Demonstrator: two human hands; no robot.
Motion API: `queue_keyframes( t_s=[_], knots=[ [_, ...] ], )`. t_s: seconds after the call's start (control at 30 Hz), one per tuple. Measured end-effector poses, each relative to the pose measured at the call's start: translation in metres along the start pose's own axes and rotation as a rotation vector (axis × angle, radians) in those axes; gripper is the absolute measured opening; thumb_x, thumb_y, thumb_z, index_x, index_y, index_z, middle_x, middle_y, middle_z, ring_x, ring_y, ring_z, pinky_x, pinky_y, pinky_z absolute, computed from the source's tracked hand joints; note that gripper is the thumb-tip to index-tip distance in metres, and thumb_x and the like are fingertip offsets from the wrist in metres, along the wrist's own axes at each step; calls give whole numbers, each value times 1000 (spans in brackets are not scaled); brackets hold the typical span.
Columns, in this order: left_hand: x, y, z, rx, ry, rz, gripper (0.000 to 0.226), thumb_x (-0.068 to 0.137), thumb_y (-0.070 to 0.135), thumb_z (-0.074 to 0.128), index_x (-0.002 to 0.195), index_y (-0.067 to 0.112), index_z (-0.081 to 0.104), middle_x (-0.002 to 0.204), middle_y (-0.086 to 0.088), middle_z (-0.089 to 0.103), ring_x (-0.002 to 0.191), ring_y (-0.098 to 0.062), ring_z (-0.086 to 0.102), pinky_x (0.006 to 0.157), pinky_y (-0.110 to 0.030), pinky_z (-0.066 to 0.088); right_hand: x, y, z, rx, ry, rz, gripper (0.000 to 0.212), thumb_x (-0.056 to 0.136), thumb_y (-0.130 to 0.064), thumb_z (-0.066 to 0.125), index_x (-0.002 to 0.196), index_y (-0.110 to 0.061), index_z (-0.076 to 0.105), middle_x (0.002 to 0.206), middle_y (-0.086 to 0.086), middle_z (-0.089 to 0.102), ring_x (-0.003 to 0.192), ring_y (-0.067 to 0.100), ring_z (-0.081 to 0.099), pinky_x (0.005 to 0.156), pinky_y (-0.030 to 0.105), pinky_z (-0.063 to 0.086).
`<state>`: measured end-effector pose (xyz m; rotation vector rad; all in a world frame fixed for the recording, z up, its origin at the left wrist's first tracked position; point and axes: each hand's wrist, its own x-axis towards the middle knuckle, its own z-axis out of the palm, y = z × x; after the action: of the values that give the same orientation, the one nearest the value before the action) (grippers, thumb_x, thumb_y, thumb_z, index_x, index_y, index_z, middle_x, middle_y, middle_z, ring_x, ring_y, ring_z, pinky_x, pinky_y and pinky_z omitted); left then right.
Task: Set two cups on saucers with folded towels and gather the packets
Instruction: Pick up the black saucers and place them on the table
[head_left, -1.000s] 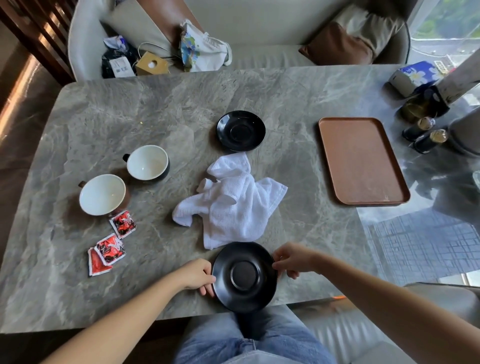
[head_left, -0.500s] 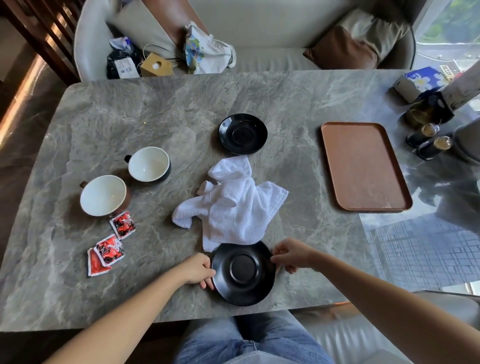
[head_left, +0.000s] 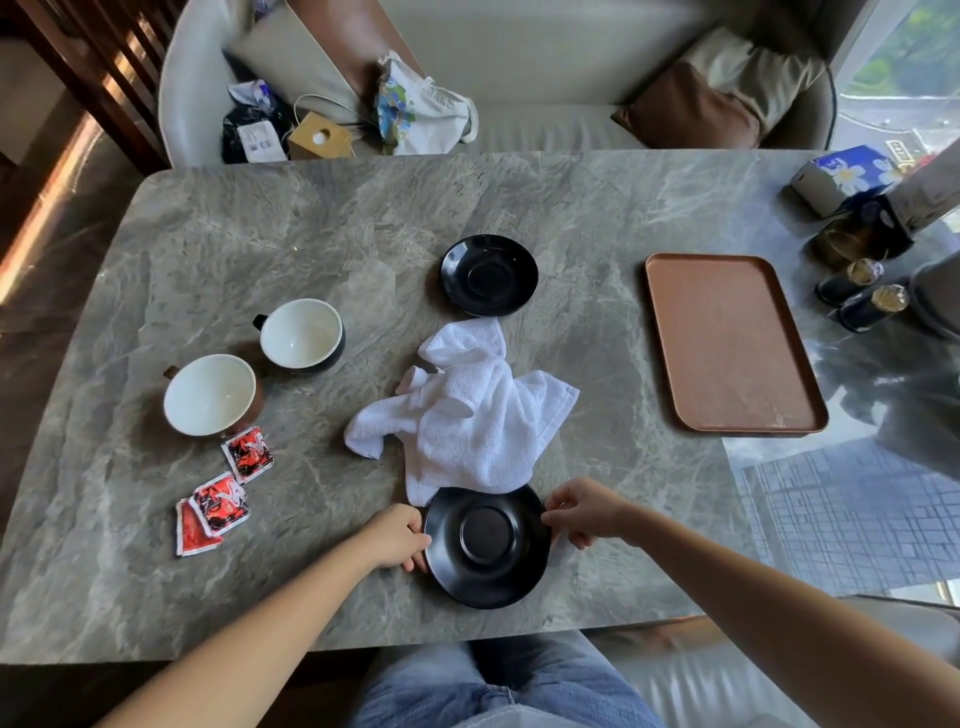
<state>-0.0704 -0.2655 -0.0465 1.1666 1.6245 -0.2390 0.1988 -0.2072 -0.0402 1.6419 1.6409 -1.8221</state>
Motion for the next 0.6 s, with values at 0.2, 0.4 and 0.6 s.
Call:
queue_keyframes(
  t_s=[0.2, 0.4, 0.6],
  knots=[
    [1, -1, 0, -7, 5, -2, 29, 91, 19, 51, 64, 17, 42, 92, -21, 73, 59, -16, 61, 54, -25, 39, -1, 1, 0, 5, 5, -3, 22, 88, -10, 56, 69, -17, 64, 65, -2, 68, 41, 7, 52, 42, 18, 41],
    [2, -1, 0, 0, 10, -9, 29, 90, 20, 53, 64, 18, 41, 93, -23, 72, 59, -16, 61, 54, -25, 38, -1, -2, -1, -26, 3, 2, 25, 89, -10, 56, 66, -17, 63, 62, -3, 65, 40, 7, 52, 43, 18, 41],
    [-1, 1, -1, -4, -1, -3, 30, 91, 21, 51, 63, 18, 40, 70, -5, 71, 51, -8, 59, 53, -22, 40, 3, -7, -6, -128, -24, 1, 16, 88, -14, 58, 75, -18, 65, 67, -2, 67, 41, 5, 55, 45, 17, 45]
  ],
)
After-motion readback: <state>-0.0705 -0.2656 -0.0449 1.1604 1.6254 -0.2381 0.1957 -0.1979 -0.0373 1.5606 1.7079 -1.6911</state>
